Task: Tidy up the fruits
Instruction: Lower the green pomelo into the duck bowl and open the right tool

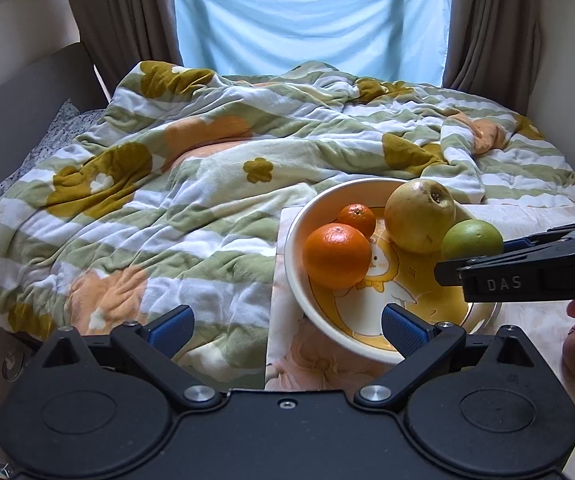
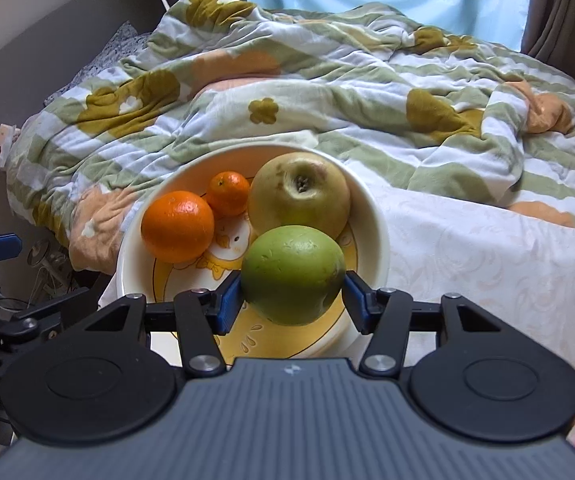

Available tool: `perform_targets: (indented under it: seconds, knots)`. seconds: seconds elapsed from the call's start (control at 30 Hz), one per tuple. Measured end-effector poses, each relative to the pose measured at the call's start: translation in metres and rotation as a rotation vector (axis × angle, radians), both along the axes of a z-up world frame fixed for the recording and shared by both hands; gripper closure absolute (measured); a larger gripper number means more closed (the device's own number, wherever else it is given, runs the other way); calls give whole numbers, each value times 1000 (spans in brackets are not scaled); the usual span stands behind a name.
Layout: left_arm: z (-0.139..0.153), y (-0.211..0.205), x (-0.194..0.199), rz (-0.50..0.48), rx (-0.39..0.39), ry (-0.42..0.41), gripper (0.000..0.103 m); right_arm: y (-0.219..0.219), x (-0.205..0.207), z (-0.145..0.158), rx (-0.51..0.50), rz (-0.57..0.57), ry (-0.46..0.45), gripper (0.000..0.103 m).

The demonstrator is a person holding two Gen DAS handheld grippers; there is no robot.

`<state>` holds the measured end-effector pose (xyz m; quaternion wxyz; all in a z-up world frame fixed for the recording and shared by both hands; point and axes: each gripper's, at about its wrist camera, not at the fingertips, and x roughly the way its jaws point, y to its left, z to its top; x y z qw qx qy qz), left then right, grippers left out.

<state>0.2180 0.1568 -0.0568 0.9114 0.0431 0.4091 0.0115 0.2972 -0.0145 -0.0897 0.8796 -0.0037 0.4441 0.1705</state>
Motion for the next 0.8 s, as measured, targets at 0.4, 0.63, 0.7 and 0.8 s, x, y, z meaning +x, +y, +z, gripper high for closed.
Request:
perform_targets:
  seconds: [0.4,0.63,0.7,0.8]
  knots:
    - [4,-2,-15,21,-2,-5,1,5,-5,-2,-40,27,-42,1]
    - [17,-4,-31,28,-12,-18,1,-10,-17,12,-10,-22,-49,0]
    - [22,-6,-35,22,-15,-20,1,-14,-22,16,2,-33,-44,0]
    - [31,-10,-44,7,-2,-40,1,-18,-36,23,16,-40,-33,0]
